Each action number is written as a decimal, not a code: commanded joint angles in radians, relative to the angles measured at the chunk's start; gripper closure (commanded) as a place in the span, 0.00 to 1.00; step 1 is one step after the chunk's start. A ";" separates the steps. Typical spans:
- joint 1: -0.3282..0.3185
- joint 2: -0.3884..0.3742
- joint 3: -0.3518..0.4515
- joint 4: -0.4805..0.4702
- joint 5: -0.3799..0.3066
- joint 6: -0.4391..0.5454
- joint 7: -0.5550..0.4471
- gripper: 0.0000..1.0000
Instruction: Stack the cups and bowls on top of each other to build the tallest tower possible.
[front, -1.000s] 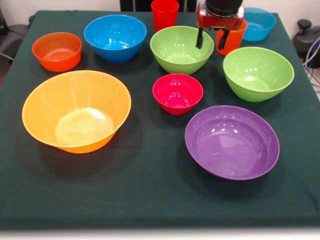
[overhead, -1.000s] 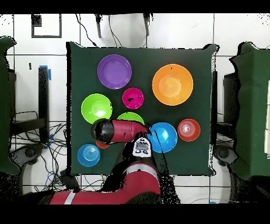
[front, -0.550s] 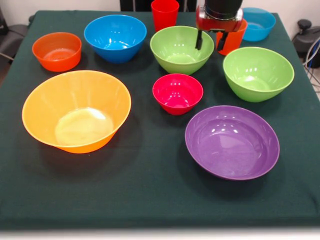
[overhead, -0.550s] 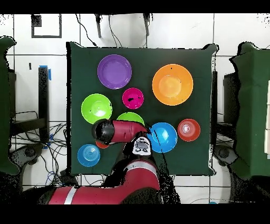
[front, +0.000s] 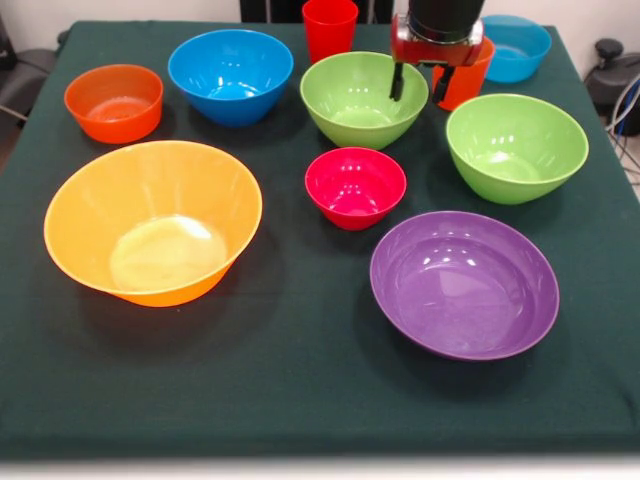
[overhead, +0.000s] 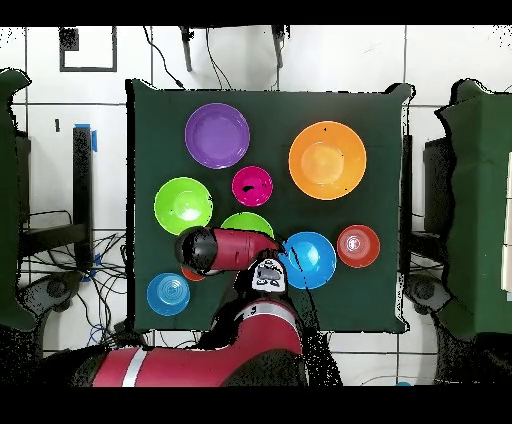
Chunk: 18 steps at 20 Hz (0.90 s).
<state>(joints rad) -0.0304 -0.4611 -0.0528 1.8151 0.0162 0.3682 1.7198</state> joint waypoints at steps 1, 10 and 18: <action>0.011 0.028 0.062 -0.085 0.012 -0.082 0.149 0.00; 0.017 0.040 0.057 -0.094 0.014 -0.087 0.155 0.00; 0.020 0.043 0.057 -0.097 0.015 -0.086 0.158 0.00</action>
<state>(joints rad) -0.0300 -0.4607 -0.0529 1.8030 0.0162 0.3682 1.7198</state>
